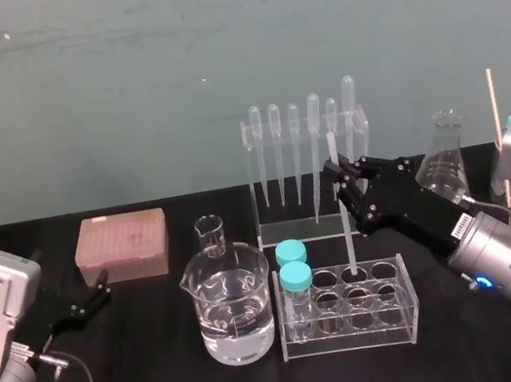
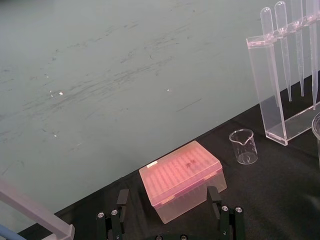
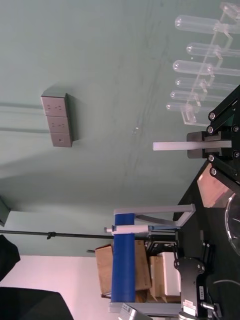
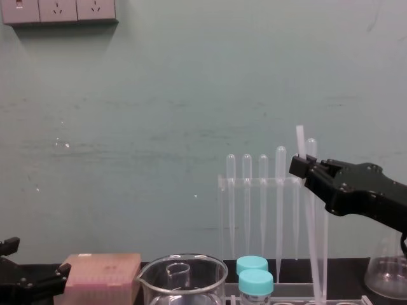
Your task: Pick up the stirring rod with one hand, then place it down.
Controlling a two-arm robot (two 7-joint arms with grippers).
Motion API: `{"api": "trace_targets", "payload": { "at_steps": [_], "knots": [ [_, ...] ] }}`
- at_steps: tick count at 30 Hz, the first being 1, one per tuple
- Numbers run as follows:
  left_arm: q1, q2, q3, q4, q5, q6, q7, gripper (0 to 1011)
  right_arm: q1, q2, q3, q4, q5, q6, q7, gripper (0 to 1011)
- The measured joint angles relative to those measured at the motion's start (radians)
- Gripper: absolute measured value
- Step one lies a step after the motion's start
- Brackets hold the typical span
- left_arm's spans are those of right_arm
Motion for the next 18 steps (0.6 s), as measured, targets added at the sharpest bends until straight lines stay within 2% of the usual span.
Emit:
{"api": "trace_targets", "payload": {
  "at_steps": [18],
  "knots": [
    [0.0, 0.0, 0.0, 0.0, 0.0, 0.0, 0.0, 1000, 0.022, -0.025, -0.014, 0.068, -0.044, -0.01, -0.008, 69]
  ]
}}
